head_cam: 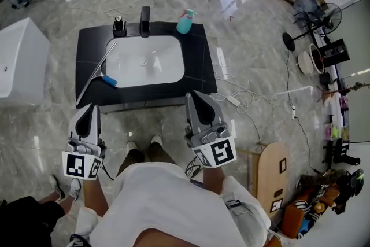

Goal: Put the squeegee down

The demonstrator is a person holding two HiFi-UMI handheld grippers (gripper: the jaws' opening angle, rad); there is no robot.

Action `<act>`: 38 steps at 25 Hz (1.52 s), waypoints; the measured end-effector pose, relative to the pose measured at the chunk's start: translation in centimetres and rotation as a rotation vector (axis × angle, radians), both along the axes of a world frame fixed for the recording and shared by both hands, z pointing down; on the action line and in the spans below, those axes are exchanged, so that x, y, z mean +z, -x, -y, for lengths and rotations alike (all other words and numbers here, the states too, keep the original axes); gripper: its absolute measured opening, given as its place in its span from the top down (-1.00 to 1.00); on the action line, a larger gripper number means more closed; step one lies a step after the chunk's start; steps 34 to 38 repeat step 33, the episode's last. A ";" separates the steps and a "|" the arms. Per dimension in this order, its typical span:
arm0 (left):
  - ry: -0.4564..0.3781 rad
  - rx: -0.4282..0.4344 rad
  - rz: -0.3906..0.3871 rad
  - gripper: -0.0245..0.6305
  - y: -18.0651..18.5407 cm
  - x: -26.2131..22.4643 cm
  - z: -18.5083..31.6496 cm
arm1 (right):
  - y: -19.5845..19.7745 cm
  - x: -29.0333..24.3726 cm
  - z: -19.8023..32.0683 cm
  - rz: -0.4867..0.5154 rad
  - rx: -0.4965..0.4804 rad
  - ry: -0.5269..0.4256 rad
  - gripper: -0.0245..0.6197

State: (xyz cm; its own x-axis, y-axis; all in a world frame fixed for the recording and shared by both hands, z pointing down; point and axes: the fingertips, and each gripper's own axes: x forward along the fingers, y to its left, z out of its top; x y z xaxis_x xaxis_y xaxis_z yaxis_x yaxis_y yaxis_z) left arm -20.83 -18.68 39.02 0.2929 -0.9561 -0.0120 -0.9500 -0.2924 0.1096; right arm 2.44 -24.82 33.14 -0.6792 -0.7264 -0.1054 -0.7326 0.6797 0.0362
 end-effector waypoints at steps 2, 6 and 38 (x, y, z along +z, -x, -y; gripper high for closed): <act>-0.001 0.005 0.003 0.91 -0.4 -0.2 -0.1 | 0.0 0.1 0.1 0.007 0.003 0.008 0.89; -0.003 0.018 0.008 0.91 -1.1 -0.5 -0.2 | 0.5 0.0 0.1 0.012 -0.016 0.018 0.90; -0.032 0.022 0.003 0.91 -3.5 -1.8 -0.3 | 1.1 0.9 -0.2 0.046 -0.113 0.060 0.90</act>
